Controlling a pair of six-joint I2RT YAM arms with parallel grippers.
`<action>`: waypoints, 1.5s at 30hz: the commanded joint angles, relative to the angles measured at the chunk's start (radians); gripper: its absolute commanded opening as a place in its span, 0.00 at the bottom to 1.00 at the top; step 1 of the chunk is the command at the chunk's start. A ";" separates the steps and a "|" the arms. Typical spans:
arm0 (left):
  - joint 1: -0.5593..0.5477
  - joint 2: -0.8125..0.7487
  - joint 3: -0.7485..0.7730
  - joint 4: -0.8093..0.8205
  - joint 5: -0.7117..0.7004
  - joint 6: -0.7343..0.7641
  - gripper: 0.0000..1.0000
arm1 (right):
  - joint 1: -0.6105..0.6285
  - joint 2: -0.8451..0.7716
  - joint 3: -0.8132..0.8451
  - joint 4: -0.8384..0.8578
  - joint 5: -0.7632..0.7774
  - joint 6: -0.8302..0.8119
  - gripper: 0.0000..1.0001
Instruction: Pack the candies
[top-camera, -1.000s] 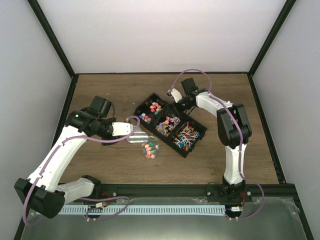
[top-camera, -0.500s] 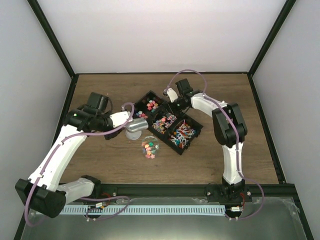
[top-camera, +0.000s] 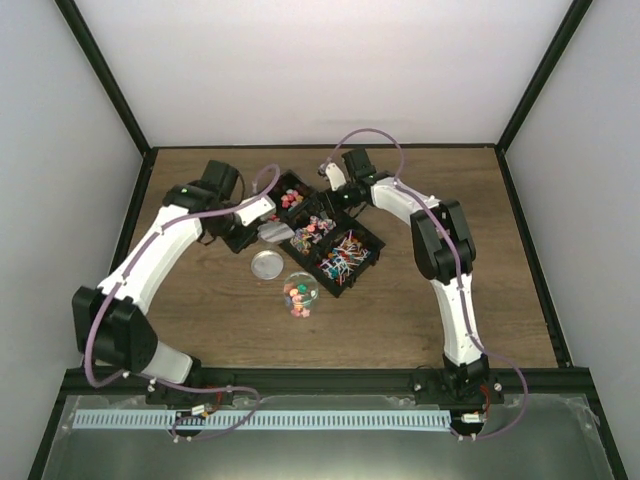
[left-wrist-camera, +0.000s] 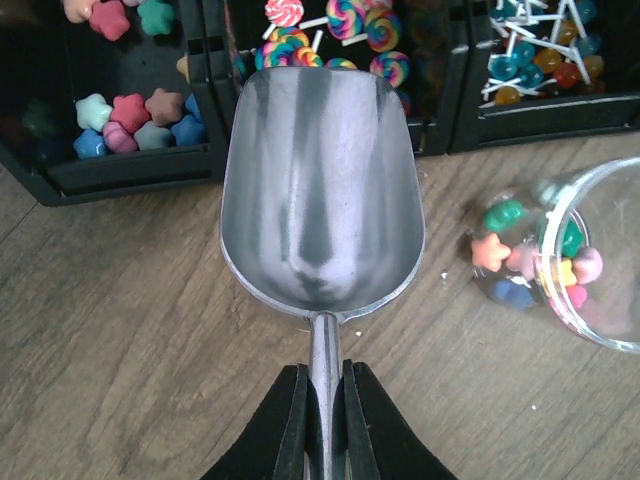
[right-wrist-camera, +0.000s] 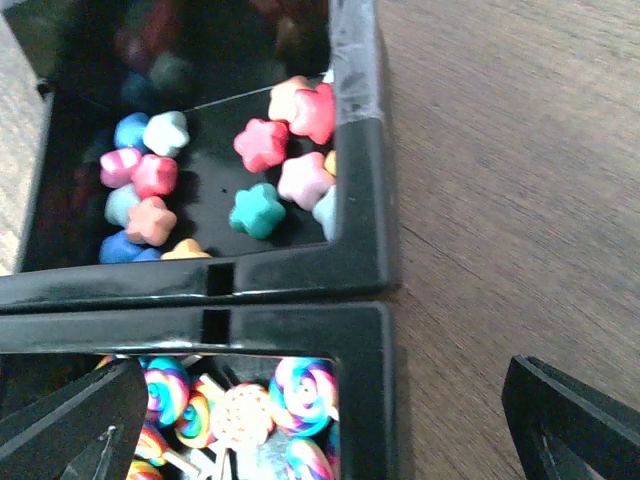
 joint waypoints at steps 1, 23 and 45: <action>-0.002 0.072 0.101 -0.053 -0.023 -0.083 0.04 | 0.002 -0.041 0.035 -0.019 -0.099 -0.003 1.00; -0.167 0.396 0.335 -0.186 -0.196 -0.190 0.04 | -0.128 -0.191 -0.167 -0.145 -0.262 -0.099 0.54; -0.227 0.598 0.447 -0.127 -0.212 -0.225 0.04 | -0.130 -0.123 -0.142 -0.152 -0.312 -0.102 0.26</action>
